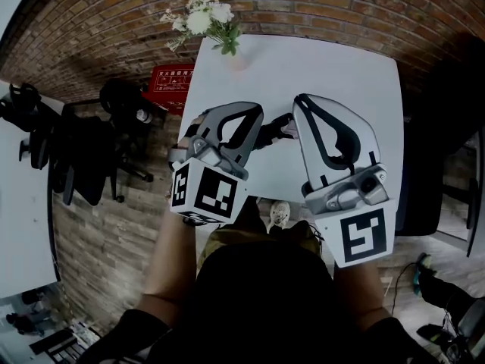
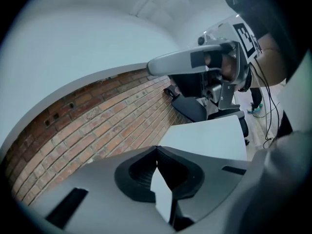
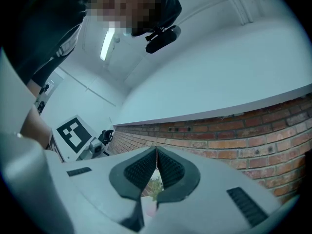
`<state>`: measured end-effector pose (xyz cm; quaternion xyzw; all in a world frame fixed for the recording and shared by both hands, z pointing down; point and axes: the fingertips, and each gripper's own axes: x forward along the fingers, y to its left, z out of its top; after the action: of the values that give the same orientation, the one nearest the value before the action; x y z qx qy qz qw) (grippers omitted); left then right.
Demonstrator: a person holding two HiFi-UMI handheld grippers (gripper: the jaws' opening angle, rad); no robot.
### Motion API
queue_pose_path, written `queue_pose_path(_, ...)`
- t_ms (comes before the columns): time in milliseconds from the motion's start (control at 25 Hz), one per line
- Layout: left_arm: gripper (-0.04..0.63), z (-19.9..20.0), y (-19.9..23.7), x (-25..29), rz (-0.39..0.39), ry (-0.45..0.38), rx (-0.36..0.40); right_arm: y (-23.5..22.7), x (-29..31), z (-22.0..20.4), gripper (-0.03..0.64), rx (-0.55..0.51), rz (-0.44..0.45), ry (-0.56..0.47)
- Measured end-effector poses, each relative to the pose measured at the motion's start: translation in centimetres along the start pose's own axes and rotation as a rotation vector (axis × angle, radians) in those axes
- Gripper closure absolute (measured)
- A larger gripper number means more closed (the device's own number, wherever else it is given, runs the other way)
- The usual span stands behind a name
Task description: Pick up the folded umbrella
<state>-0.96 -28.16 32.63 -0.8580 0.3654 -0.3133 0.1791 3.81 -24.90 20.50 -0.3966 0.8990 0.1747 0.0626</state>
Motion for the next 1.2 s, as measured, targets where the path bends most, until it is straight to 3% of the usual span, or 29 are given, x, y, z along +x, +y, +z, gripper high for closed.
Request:
queue_pose_path(240,0.575,-4.0,-0.9,2.8,-0.084,0.121,-0.046,-0.5,0.9,-1.7,0.586,0.02,-0.01,0.024)
queue_pose_path(360,0.467,-5.3,-2.2,3.7,-0.167,0.162,-0.07,-0.6,1.2,-2.6,0.586,0.032,-0.015,0.038)
queue_pose_path(680,0.301,-8.0,-5.2,6.3,-0.344,0.243,-0.137,-1.5,1.9,-4.6,0.586,0.062,-0.035,0.069)
queue_pose_path(880,0.213,-10.8,-7.5,7.0,-0.465,0.347,-0.183,-1.6,2.1,-5.2,0.586,0.088,-0.039,0.063)
queue_pose_path(1200,0.202,-13.9,-9.1,8.1,-0.555,0.406,-0.191,-1.8,3.1,-6.5,0.586,0.103,-0.053,0.077)
